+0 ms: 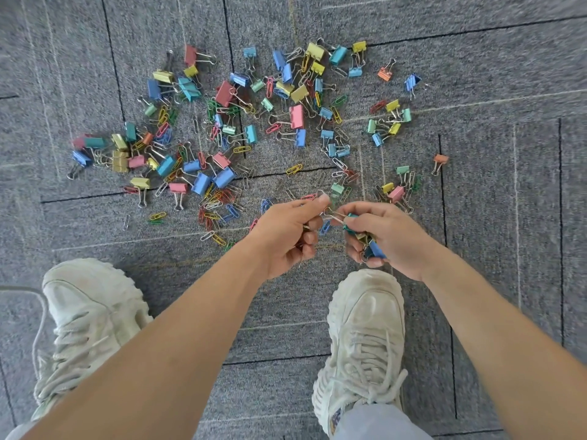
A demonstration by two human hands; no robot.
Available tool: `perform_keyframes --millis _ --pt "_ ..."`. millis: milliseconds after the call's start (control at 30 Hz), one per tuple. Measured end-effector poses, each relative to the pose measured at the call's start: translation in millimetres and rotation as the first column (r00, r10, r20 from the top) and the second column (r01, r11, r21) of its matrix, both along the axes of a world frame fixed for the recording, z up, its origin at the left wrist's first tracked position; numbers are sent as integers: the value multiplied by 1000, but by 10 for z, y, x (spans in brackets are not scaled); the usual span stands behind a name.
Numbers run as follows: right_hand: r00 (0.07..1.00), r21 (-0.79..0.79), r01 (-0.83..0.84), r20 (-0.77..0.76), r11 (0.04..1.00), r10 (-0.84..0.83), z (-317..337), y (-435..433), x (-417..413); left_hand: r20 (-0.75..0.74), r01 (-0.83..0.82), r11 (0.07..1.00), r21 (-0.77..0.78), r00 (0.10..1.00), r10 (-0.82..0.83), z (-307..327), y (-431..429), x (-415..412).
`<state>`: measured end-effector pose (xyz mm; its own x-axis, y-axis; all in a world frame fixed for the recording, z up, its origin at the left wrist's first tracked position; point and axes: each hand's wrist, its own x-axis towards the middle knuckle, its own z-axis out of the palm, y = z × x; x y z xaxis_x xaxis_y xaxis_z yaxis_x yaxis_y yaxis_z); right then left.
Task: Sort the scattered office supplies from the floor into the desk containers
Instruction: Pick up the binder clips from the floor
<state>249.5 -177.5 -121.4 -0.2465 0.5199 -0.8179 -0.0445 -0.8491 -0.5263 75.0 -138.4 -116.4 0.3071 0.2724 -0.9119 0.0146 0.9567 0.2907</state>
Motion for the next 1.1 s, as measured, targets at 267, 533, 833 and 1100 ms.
perform_keyframes --millis 267,533,833,1100 --pt "997 69 -73 24 995 71 66 35 45 68 2 1000 10 998 -3 25 -9 -7" --pt "981 134 -163 126 977 146 127 55 52 37 114 989 89 992 -118 57 46 1" --pt "962 119 -231 177 966 208 182 66 67 -183 480 822 307 877 -444 66 187 -20" --pt "993 80 -117 4 990 117 208 103 83 89 124 980 159 986 -139 100 150 -89"
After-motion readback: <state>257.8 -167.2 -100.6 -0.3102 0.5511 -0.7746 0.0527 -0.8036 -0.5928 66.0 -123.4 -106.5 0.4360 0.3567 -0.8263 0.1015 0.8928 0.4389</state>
